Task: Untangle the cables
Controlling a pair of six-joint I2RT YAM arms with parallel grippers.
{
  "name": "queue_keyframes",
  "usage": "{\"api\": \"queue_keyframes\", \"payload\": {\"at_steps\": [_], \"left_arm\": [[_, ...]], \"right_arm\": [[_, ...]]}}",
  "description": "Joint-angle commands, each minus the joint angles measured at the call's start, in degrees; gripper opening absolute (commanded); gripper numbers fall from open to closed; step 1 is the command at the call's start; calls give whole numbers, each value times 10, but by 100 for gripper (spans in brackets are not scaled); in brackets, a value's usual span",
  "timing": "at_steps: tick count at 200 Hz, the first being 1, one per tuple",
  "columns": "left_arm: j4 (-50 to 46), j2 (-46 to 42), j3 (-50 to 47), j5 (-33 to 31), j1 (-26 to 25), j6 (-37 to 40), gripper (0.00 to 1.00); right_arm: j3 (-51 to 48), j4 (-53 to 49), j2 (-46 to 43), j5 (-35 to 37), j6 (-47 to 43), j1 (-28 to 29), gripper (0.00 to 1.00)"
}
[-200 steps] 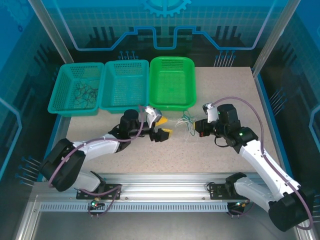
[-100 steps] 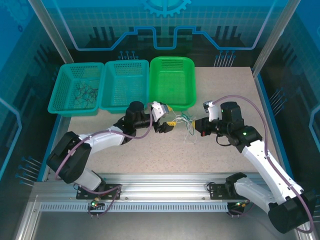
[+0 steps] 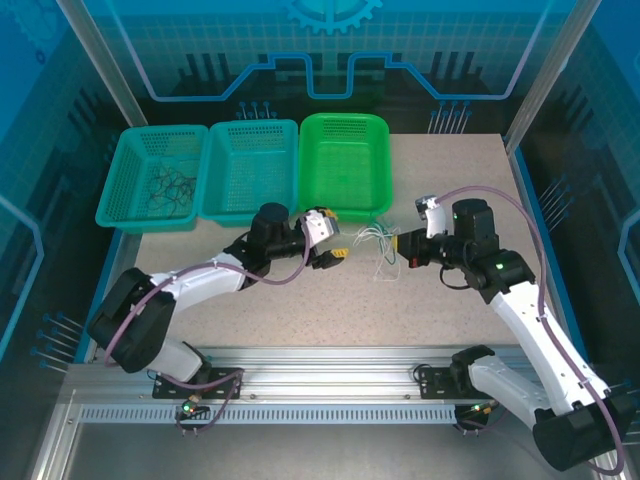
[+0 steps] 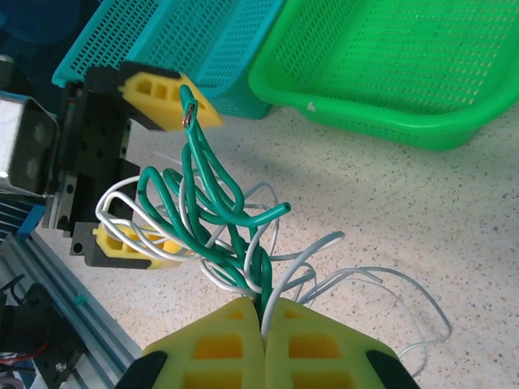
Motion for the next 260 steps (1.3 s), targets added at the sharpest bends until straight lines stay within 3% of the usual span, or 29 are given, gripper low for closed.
{"api": "queue_keyframes", "payload": {"at_steps": [1,27,59,84,96,113,130,155,181,217,245,260], "left_arm": [[-17,-23,5,-35,-7,70,83],[-39,3,51,-31,-20,105,82],[-39,32,84,-19,-27,96,67],[-12,19,74,-7,-27,63,31],[-12,13,73,-8,-27,54,0],[-18,1,69,-31,-27,38,0],[14,-29,53,-61,-21,-22,0],[94,-92,16,-90,15,-156,0],[101,-140,5,-85,31,-206,0],[69,-164,10,-94,31,-215,0],[61,-180,5,-127,34,-234,0],[44,-193,6,-178,48,-269,0]], "right_arm": [[20,-16,-9,-38,-14,-8,0],[26,-15,-8,-56,-12,-7,0],[32,-17,-13,-36,-3,-8,0],[31,-15,-9,-23,0,-9,0],[30,-12,-5,-20,2,-9,0],[23,-9,-5,4,12,-11,0],[-6,-15,-16,85,51,-23,0],[-85,-47,-43,181,125,-107,0],[-144,-42,-54,155,160,-218,0],[-170,-30,-30,113,196,-303,0],[-184,-25,-26,97,223,-358,0],[-197,-21,-34,93,245,-398,1]]}}
